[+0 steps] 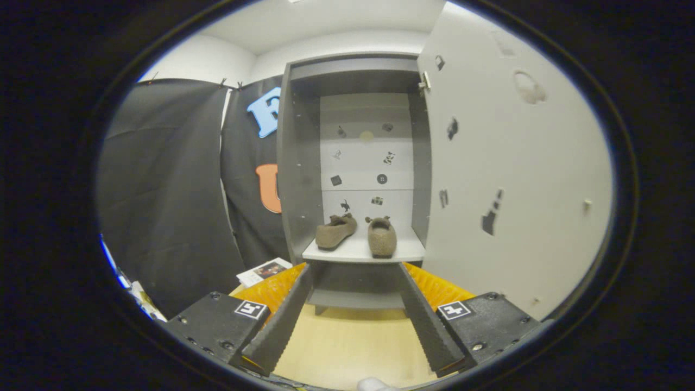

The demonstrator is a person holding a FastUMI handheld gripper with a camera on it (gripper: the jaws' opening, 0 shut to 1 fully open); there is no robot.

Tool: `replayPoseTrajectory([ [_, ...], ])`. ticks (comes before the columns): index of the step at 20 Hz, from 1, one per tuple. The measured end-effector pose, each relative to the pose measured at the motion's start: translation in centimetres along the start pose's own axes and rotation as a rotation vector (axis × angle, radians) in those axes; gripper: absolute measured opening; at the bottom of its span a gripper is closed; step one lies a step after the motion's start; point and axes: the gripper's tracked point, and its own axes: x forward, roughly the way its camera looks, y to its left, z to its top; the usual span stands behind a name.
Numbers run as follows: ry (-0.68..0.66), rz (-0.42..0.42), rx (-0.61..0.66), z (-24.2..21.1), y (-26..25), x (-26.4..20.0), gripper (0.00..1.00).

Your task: Open the shoe cabinet door, grab the shoes and put them into the shoe cabinet, then close the shoe cabinet door.

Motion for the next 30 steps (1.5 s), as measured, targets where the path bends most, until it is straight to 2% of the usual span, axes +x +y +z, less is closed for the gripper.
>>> replayPoseTrajectory([
  [6,-0.017,-0.015,-0.028,-0.6,-5.0,-10.9,0.99],
  [11,-0.033,-0.075,-0.023,-0.2,-11.3,-15.2,0.99],
  [15,-0.030,-0.116,0.007,0.6,-18.4,-14.1,0.99],
  [20,-0.026,-0.075,0.021,2.4,-24.3,-9.7,1.00],
  [25,-0.012,0.037,-0.001,3.5,-23.8,-6.5,0.99],
  [30,-0.030,0.059,-0.043,4.1,-21.9,-6.3,0.95],
])
